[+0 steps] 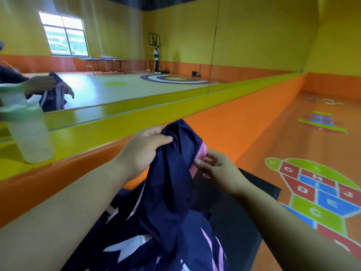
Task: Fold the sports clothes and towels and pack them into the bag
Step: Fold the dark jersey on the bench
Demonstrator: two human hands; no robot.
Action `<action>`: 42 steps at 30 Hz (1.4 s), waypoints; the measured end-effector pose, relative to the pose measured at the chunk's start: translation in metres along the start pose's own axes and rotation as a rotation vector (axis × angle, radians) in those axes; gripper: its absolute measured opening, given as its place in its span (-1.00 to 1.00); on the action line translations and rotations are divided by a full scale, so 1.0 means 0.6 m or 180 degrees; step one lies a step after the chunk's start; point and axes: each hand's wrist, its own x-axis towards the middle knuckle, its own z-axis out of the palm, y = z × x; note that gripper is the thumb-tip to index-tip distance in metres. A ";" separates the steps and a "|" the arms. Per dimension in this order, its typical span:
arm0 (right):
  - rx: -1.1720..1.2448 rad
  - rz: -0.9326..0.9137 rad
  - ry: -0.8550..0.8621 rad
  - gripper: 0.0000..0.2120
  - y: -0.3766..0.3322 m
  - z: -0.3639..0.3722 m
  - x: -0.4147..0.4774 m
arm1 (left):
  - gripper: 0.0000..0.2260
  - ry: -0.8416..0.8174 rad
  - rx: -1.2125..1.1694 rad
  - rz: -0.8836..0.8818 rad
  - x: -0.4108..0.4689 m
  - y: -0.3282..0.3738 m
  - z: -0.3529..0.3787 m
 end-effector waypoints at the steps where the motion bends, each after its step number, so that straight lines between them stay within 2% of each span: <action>1: 0.0156 -0.0055 0.0118 -0.83 -0.005 -0.012 0.002 | -0.92 0.0081 -0.0034 0.0013 0.003 0.009 0.003; 4: 0.0494 -0.0284 0.0397 -0.81 -0.034 -0.044 0.009 | -0.84 0.0306 0.0536 0.0123 0.005 0.034 0.017; 8: 0.0234 -0.0708 0.0365 -0.87 -0.076 -0.070 0.031 | -0.66 0.0264 0.1505 -0.0092 -0.011 0.059 0.042; 10: -0.0073 -0.0950 0.0127 -0.92 -0.093 -0.080 0.039 | -0.54 0.0224 0.1397 -0.0246 -0.020 0.069 0.059; 12: -0.0519 -0.1251 -0.0105 -0.86 -0.104 -0.093 0.042 | -0.46 0.0215 0.1350 -0.0166 -0.027 0.081 0.082; 14: -0.0647 -0.1476 -0.0298 -0.81 -0.109 -0.104 0.042 | -0.49 0.0393 0.1949 0.0024 -0.027 0.088 0.105; 17: -0.0463 -0.1548 -0.0452 -0.80 -0.104 -0.126 0.042 | -0.65 0.0700 0.2962 0.0166 -0.018 0.092 0.138; 19: -0.0238 -0.1449 -0.0611 -0.86 -0.092 -0.149 0.041 | -0.89 0.0942 0.2780 0.0290 -0.013 0.095 0.159; 20: -0.0169 -0.1327 -0.0755 -0.91 -0.082 -0.163 0.040 | -0.92 0.1069 0.2648 0.0374 -0.012 0.097 0.171; 22: -0.0375 -0.1054 -0.1133 -0.66 -0.051 -0.189 0.035 | -0.75 0.1221 0.2476 0.0558 -0.007 0.095 0.187; 24: -0.0737 -0.0767 -0.1516 -0.45 -0.014 -0.208 0.030 | -0.76 0.1284 0.2332 0.0611 0.002 0.090 0.200; 25: -0.0839 -0.0665 -0.1656 -0.44 0.003 -0.213 0.027 | -0.78 0.1289 0.2247 0.0619 0.006 0.087 0.205; 27: -0.0960 -0.0592 -0.1738 -0.54 0.033 -0.213 0.030 | -0.77 0.1370 0.2072 0.0623 0.014 0.082 0.217; 29: -0.1179 -0.0626 -0.1561 -0.71 0.054 -0.209 0.043 | -0.77 0.1395 0.1959 0.0623 0.021 0.079 0.230; 31: -0.0963 -0.0566 -0.1421 -0.72 0.069 -0.207 0.055 | -0.78 0.1454 0.1846 0.0652 0.022 0.079 0.240; 33: -0.0635 -0.0472 -0.1088 -0.85 0.073 -0.220 0.073 | -0.78 0.1518 0.1858 0.0707 0.022 0.084 0.242; 36: 0.0067 -0.0246 -0.0601 -0.79 0.046 -0.267 0.096 | -0.81 0.1596 0.1927 0.0797 0.019 0.104 0.235; 38: 0.0318 -0.0336 -0.0352 -0.78 0.019 -0.300 0.107 | -0.86 0.1594 0.1852 0.0779 0.017 0.117 0.231; 40: 0.0306 -0.0585 -0.0083 -0.78 -0.009 -0.325 0.116 | -0.88 0.1600 0.1829 0.0696 0.021 0.127 0.227; 42: -0.0109 -0.0883 0.0289 -0.81 -0.038 -0.348 0.122 | -0.89 0.1626 0.1899 0.0690 0.029 0.139 0.226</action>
